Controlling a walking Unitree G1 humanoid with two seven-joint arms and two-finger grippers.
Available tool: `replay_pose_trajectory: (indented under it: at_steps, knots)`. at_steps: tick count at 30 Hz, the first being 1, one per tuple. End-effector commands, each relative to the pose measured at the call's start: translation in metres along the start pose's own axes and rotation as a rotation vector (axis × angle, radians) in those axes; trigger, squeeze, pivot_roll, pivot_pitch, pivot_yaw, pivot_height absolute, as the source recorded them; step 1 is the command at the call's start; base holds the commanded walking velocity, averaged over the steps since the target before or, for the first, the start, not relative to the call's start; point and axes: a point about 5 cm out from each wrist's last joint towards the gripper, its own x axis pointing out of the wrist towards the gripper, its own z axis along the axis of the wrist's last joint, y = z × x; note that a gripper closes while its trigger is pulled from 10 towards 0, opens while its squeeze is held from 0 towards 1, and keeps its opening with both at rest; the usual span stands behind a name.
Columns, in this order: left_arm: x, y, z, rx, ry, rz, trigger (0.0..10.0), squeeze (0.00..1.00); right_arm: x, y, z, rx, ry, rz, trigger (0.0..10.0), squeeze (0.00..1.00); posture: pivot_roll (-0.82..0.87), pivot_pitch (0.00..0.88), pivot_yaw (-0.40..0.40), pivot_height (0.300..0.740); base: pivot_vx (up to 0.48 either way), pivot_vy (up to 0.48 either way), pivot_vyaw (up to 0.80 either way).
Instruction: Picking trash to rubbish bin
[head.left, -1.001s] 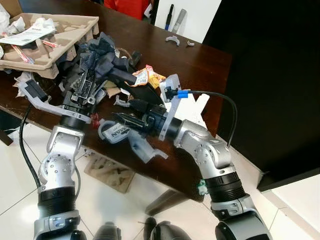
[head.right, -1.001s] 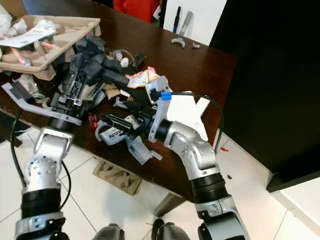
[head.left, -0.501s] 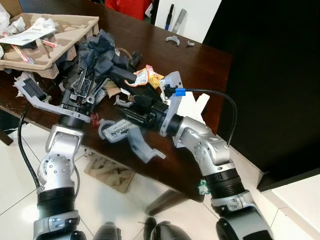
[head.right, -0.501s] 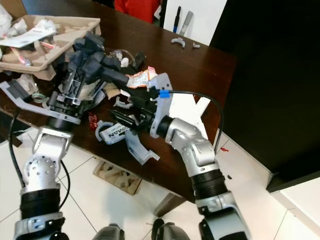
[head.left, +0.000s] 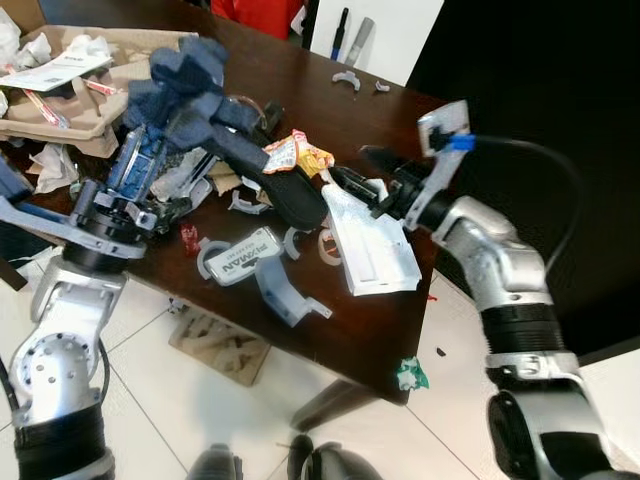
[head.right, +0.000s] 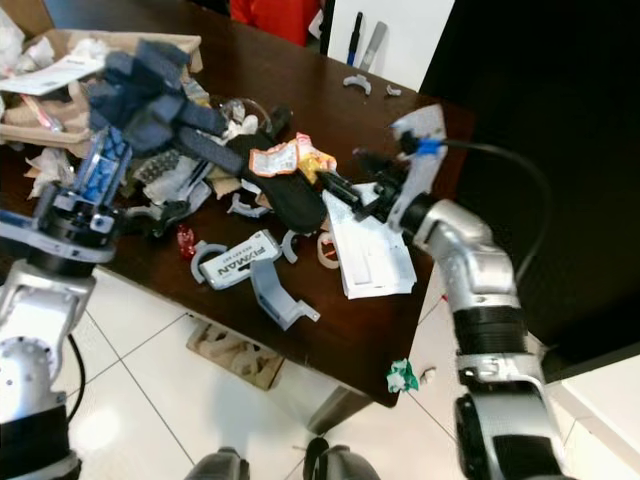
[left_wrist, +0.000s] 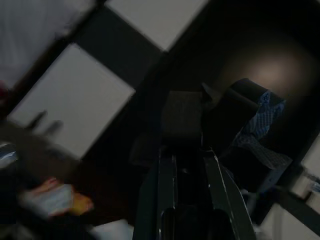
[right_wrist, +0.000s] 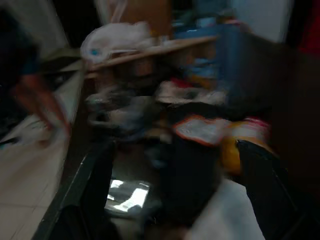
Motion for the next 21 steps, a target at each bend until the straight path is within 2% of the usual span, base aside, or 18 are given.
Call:
replay_pose_trajectory:
  at_steps: [1, 2, 4, 5, 7, 9, 14, 21]
  knots:
    - [-0.002, -0.011, -0.003, -0.017, 0.043, -0.063, 10.0, 0.00, -0.019, 0.004, 0.003, 0.001, -0.003, 0.115, 10.0, 0.00, 0.20, 0.200, -0.140, 0.740, 0.000, 0.000, 0.00]
    - [-0.009, -0.015, -0.007, -0.028, 0.080, -0.069, 10.0, 0.00, -0.039, 0.004, 0.000, 0.002, 0.052, 0.180, 10.0, 0.00, 0.20, 0.200, -0.141, 0.740, 0.000, 0.000, 0.00]
    - [-0.021, -0.018, -0.017, -0.044, 0.144, -0.037, 10.0, 0.00, -0.066, 0.003, -0.011, 0.021, 0.171, 0.217, 10.0, 0.00, 0.20, 0.200, -0.141, 0.740, 0.000, 0.000, 0.00]
    - [-0.021, -0.018, -0.017, -0.044, 0.144, -0.037, 10.0, 0.00, -0.066, 0.003, -0.011, 0.021, 0.171, 0.217, 10.0, 0.00, 0.20, 0.200, -0.141, 0.740, 0.000, 0.000, 0.00]
    - [-0.031, -0.015, -0.026, -0.082, 0.175, 0.040, 10.0, 0.00, -0.085, -0.002, -0.023, 0.030, 0.278, 0.180, 10.0, 0.00, 0.20, 0.199, -0.135, 0.740, 0.000, 0.000, 0.00]
    - [-0.034, -0.015, -0.028, -0.096, 0.183, 0.058, 10.0, 0.00, -0.090, -0.003, -0.025, 0.032, 0.303, 0.165, 10.0, 0.00, 0.19, 0.199, -0.134, 0.740, 0.000, 0.000, 0.00]
    - [-0.039, -0.028, -0.042, -0.093, 0.296, 0.050, 10.0, 0.00, -0.095, -0.006, -0.029, 0.041, 0.305, 0.116, 10.0, 0.00, 0.19, 0.196, -0.128, 0.740, 0.000, 0.000, 0.00]
    - [-0.034, -0.037, -0.041, -0.065, 0.304, -0.002, 10.0, 0.00, -0.092, -0.006, -0.036, 0.069, 0.271, 0.115, 10.0, 0.00, 0.20, 0.188, -0.129, 0.740, -0.401, 0.000, 0.00]
